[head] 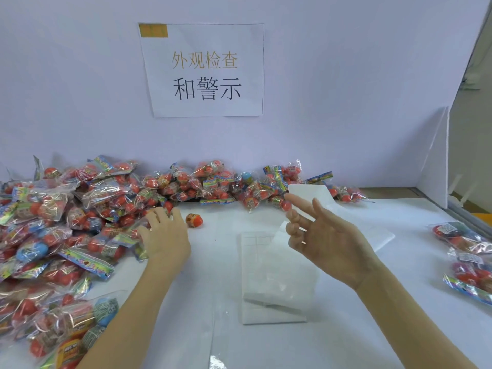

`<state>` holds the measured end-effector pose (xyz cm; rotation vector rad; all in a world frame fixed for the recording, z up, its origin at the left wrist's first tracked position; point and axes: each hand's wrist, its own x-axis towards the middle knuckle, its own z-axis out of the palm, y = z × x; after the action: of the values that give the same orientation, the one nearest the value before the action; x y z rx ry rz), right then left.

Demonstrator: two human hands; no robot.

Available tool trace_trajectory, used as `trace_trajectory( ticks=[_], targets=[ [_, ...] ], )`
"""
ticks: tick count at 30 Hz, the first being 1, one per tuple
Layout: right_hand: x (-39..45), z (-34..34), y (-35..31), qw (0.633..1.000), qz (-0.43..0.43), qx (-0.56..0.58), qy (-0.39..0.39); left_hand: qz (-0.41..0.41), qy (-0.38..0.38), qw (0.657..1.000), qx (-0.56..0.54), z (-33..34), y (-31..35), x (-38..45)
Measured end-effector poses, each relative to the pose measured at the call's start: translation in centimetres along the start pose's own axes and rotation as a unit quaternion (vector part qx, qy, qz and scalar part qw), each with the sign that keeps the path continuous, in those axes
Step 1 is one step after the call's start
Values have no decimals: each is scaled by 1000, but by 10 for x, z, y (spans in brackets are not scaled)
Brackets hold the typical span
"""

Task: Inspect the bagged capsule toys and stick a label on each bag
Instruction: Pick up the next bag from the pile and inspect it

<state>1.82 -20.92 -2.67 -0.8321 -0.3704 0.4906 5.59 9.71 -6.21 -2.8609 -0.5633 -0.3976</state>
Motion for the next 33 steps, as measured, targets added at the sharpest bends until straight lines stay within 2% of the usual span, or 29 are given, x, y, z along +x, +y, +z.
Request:
trace_trajectory(
  ticks=[6, 8, 9, 11, 13, 15, 18, 19, 21, 24, 25, 28, 29, 33],
  targets=[
    [4, 0, 7, 998, 19, -35, 46, 67, 57, 996, -20, -15, 2, 4],
    [5, 1, 9, 997, 29, -39, 58, 95, 100, 981, -134, -19, 5, 5],
    [6, 2, 10, 997, 33, -41, 62, 105, 121, 962, -219, -22, 7, 3],
    [6, 1, 11, 996, 38, -49, 70, 113, 161, 906, -375, -31, 14, -2],
    [6, 1, 13, 994, 42, -61, 78, 113, 145, 855, -485, -41, 23, -11],
    [6, 2, 14, 993, 40, -60, 89, 98, 65, 789, -603, -52, 32, -19],
    [8, 4, 16, 991, 5, -41, 131, 57, -118, 644, -754, -63, 42, -24],
    [8, 5, 16, 988, -11, -55, 147, 61, -163, 611, -772, -65, 44, -25],
    [8, 8, 17, 980, -30, -110, 161, 81, -212, 577, -785, -64, 48, -27],
    [7, 12, 22, 972, -36, -185, 139, 116, -231, 554, -791, -60, 53, -33],
    [7, 14, 24, 968, -41, -208, 136, 134, -229, 565, -781, -59, 55, -36],
    [10, 18, 30, 950, -77, -253, 168, 162, -203, 627, -735, -58, 60, -42],
    [11, 17, 31, 945, -88, -253, 186, 159, -201, 633, -730, -59, 62, -43],
    [11, 12, 25, 936, -114, -226, 244, 128, -215, 598, -761, -58, 63, -45]
  ],
)
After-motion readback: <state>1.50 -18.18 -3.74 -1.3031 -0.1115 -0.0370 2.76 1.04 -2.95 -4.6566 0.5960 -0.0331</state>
